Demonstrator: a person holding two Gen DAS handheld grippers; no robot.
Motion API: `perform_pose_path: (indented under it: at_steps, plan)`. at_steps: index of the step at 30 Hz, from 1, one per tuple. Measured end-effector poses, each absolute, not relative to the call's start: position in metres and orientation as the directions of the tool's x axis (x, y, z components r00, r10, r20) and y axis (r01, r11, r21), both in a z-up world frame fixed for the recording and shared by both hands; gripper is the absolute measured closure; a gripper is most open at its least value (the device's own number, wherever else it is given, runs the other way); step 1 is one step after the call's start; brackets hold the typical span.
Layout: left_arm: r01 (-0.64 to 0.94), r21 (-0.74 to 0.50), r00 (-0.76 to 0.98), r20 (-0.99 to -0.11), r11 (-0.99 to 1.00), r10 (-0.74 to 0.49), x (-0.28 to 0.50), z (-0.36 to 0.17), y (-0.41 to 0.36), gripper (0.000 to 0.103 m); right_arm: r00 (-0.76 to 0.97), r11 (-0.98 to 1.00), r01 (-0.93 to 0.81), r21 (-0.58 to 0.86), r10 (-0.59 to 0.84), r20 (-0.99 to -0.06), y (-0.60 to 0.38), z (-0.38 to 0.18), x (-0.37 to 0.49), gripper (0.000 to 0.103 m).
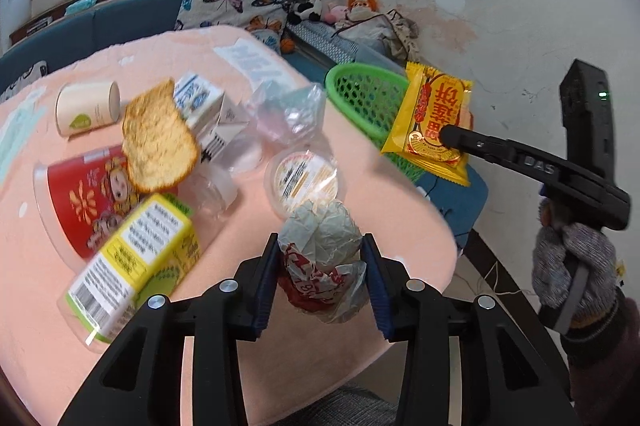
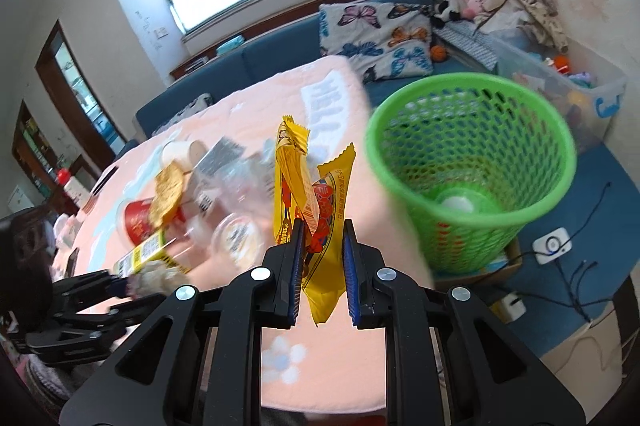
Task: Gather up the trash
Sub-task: 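Carry both items over the green basket and open both tools to drop them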
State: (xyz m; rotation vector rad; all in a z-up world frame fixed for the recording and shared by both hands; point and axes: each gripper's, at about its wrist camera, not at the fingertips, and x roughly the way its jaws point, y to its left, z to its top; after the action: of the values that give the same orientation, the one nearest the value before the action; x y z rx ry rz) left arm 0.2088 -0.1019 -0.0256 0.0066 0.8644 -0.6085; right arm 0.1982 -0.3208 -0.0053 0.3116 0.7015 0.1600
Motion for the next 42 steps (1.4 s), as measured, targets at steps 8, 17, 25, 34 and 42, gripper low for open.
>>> perform_pose_path:
  at_steps: [8, 17, 25, 34, 42]
  plan:
    - [0.531, -0.221, 0.506, -0.691, 0.818, -0.516, 0.226, -0.001, -0.118, 0.064, 0.770, 0.953, 0.082, 0.292, 0.125, -0.626, -0.368, -0.006, 0.222, 0.084]
    - [0.576, -0.181, 0.510, -0.683, 0.797, -0.524, 0.267, 0.021, -0.163, 0.064, 0.739, 0.941, 0.181, 0.286, 0.062, -0.671, -0.419, -0.028, 0.259, 0.081]
    - [0.610, -0.174, 0.494, -0.679, 0.773, -0.543, 0.304, 0.035, -0.209, 0.063, 0.718, 0.924, 0.218, 0.314, 0.066, -0.693, -0.439, -0.045, 0.278, 0.059]
    - [0.645, -0.139, 0.469, -0.704, 0.752, -0.533, 0.335, 0.030, -0.272, 0.062, 0.719, 0.926, 0.214, 0.310, 0.066, -0.692, -0.448, -0.048, 0.268, 0.044]
    - [0.639, -0.163, 0.411, -0.754, 0.752, -0.513, 0.359, 0.007, -0.310, 0.059, 0.732, 0.925, 0.198, 0.323, 0.079, -0.676, -0.449, -0.045, 0.242, 0.034]
